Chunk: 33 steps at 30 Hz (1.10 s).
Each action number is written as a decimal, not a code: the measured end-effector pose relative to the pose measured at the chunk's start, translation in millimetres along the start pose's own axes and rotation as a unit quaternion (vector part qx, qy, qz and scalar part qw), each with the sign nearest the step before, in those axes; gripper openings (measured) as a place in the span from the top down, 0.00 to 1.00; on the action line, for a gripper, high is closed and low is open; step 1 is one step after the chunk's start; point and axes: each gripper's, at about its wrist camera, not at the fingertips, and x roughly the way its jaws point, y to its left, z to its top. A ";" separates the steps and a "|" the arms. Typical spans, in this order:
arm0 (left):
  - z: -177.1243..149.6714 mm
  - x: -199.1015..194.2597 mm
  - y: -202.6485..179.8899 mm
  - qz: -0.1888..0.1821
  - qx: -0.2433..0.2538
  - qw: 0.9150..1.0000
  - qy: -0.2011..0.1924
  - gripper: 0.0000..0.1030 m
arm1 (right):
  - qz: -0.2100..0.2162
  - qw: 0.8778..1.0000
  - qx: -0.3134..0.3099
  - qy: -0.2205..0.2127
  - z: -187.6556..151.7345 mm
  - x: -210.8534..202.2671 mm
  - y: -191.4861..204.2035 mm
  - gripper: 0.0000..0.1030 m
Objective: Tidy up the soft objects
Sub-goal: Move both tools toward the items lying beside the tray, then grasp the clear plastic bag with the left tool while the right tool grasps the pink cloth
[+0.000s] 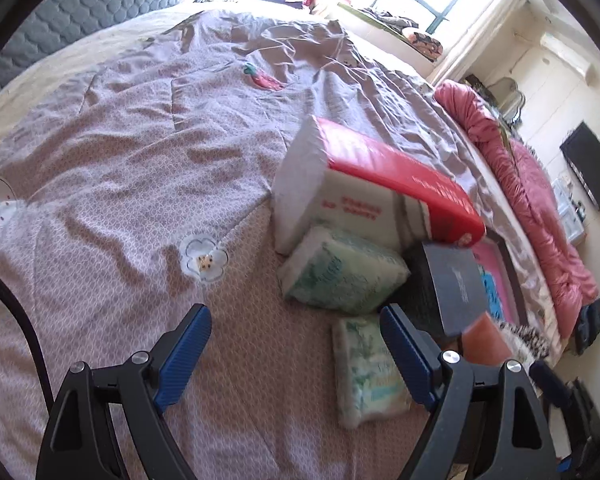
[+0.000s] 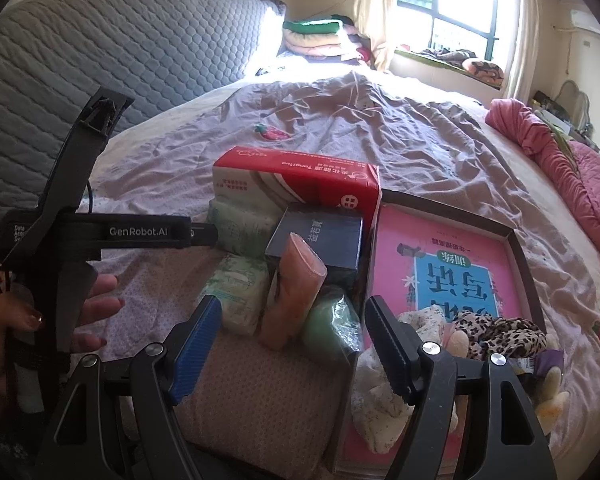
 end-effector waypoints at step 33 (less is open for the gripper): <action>22.7 58.0 20.3 -0.149 -0.134 0.978 0.057 0.44 | 0.023 0.999 -0.018 0.025 10.7 60.3 4.0 0.61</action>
